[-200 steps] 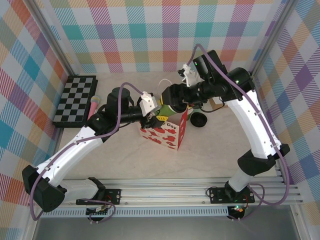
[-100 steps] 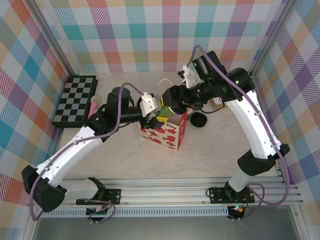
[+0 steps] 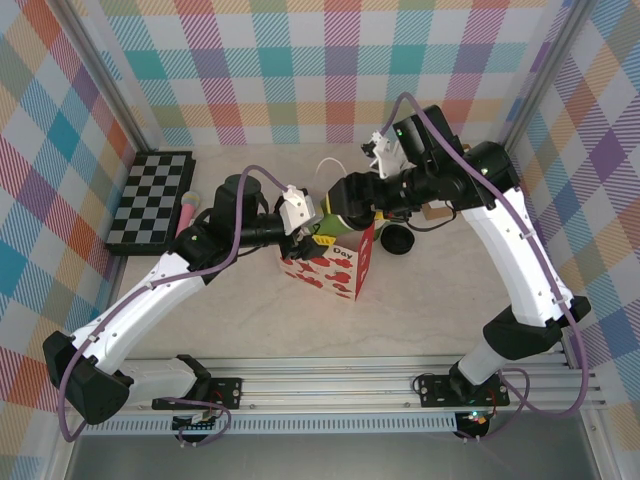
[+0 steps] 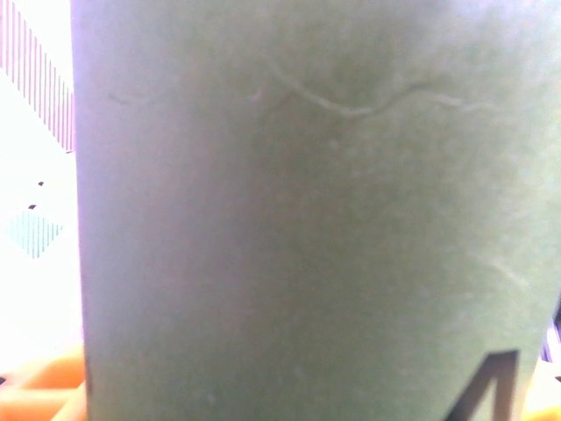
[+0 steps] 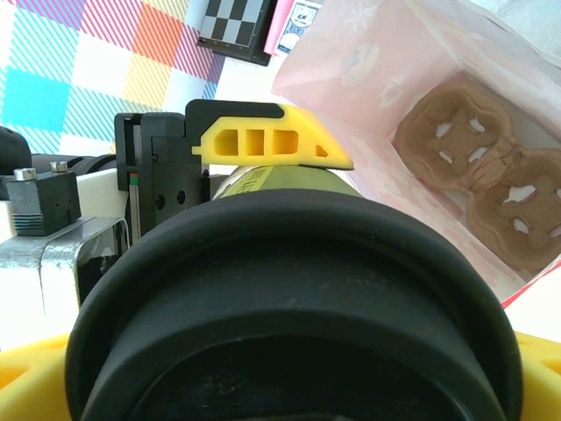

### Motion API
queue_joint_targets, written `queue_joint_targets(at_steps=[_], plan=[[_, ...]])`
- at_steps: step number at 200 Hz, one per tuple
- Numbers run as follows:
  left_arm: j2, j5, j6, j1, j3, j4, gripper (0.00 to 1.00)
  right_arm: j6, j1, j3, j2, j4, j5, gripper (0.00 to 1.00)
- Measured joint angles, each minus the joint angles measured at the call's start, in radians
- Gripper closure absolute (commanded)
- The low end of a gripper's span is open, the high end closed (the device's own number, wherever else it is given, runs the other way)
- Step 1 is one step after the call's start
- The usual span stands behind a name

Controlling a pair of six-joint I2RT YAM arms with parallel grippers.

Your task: Pack the takeout coffee

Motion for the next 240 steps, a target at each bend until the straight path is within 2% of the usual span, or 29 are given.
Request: queue_joint_targets(at_steps=[21, 45, 52, 68, 79, 108, 120, 143, 166, 184, 208, 225, 240], plan=[[0.000, 0.002, 0.000, 0.000, 0.001, -0.001, 0.35, -0.001, 0.000, 0.000, 0.000, -0.001, 0.001, 0.17], [0.000, 0.003, 0.000, 0.000, 0.008, -0.015, 0.29, -0.005, 0.000, 0.000, 0.000, -0.001, 0.003, 0.26], [0.000, 0.003, 0.000, 0.000, 0.011, -0.023, 0.24, -0.006, 0.000, 0.000, 0.000, -0.001, 0.008, 0.27], [-0.005, 0.000, -0.007, 0.000, 0.013, -0.044, 0.05, -0.019, 0.002, 0.005, 0.000, -0.006, 0.029, 0.30], [-0.017, -0.008, -0.013, 0.000, 0.012, -0.060, 0.00, -0.036, 0.002, 0.014, 0.000, -0.019, 0.058, 0.30], [-0.127, -0.007, -0.029, 0.022, -0.018, -0.080, 0.00, -0.095, 0.002, 0.031, -0.002, -0.040, 0.150, 0.32], [-0.198, -0.023, -0.081, 0.053, -0.045, -0.073, 0.00, -0.131, 0.002, 0.031, -0.002, -0.040, 0.183, 0.32], [-0.245, -0.185, -0.273, 0.137, -0.027, -0.052, 0.00, -0.210, 0.002, 0.031, -0.001, -0.040, 0.243, 0.35], [-0.137, -0.414, -0.522, 0.205, 0.137, -0.158, 0.02, -0.294, 0.002, 0.091, 0.049, -0.057, 0.270, 0.39], [-0.028, -0.515, -0.658, 0.227, 0.236, -0.243, 0.07, -0.354, 0.002, 0.169, 0.124, -0.069, 0.249, 0.41], [0.081, -0.536, -0.773, 0.227, 0.272, -0.358, 0.14, -0.416, 0.011, 0.216, 0.212, -0.086, 0.227, 0.42], [0.146, -0.536, -0.831, 0.227, 0.296, -0.436, 0.24, -0.448, 0.028, 0.209, 0.247, -0.102, 0.233, 0.43], [0.184, -0.523, -0.857, 0.227, 0.314, -0.477, 0.29, -0.469, 0.044, 0.200, 0.258, -0.111, 0.259, 0.44]])
